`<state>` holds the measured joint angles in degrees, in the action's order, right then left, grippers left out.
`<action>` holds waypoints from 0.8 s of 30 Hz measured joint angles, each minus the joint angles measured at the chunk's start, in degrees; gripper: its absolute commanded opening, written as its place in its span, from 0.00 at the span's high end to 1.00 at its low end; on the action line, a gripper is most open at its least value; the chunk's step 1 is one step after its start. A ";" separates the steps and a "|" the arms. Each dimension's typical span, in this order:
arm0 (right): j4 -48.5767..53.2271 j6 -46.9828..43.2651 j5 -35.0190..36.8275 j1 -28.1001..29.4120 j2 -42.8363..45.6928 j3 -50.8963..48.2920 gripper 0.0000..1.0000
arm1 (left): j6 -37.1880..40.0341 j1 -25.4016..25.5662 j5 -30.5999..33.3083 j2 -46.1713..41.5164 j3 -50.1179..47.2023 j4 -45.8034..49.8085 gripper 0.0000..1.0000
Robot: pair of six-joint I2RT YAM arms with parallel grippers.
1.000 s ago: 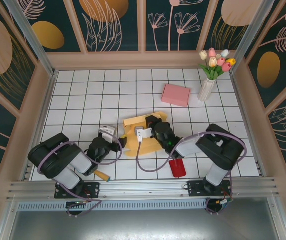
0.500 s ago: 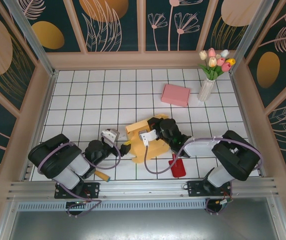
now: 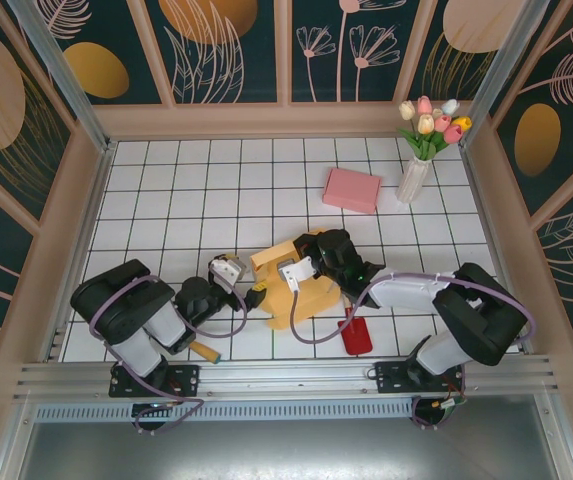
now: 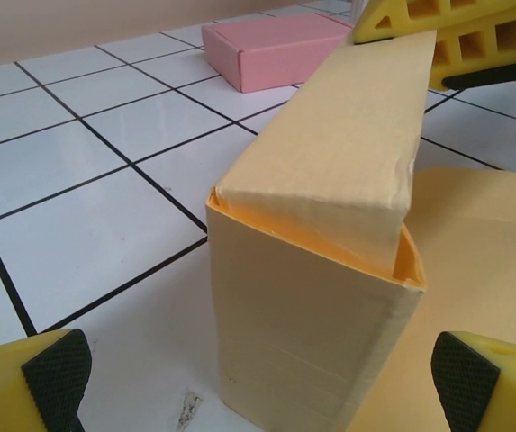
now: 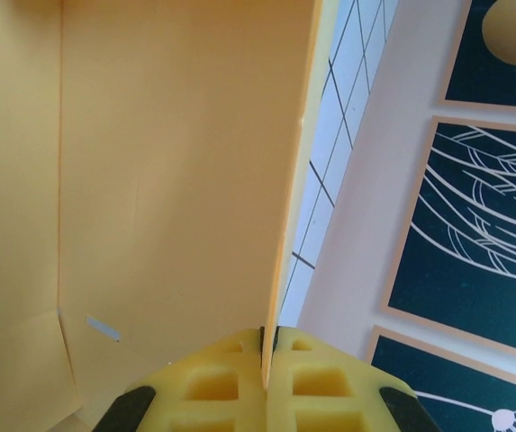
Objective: Fold the paper box
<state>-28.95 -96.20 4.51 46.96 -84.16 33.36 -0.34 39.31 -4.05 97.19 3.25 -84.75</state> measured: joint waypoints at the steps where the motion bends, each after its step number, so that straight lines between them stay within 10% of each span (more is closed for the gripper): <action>1: 0.48 -0.35 -0.13 0.00 0.26 0.02 1.00 | 0.37 0.00 0.02 0.11 0.24 -0.15 0.02; 15: 2.45 -2.34 -0.50 0.55 0.74 0.48 1.00 | 3.76 0.00 0.02 2.84 4.57 -0.17 0.12; 24: 2.91 -2.34 -0.28 1.16 0.74 0.72 1.00 | 5.07 0.17 -1.55 2.84 6.43 2.80 0.44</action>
<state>-26.04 -98.54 4.23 48.12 -83.42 34.09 4.73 39.48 -5.61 100.03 9.67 -81.95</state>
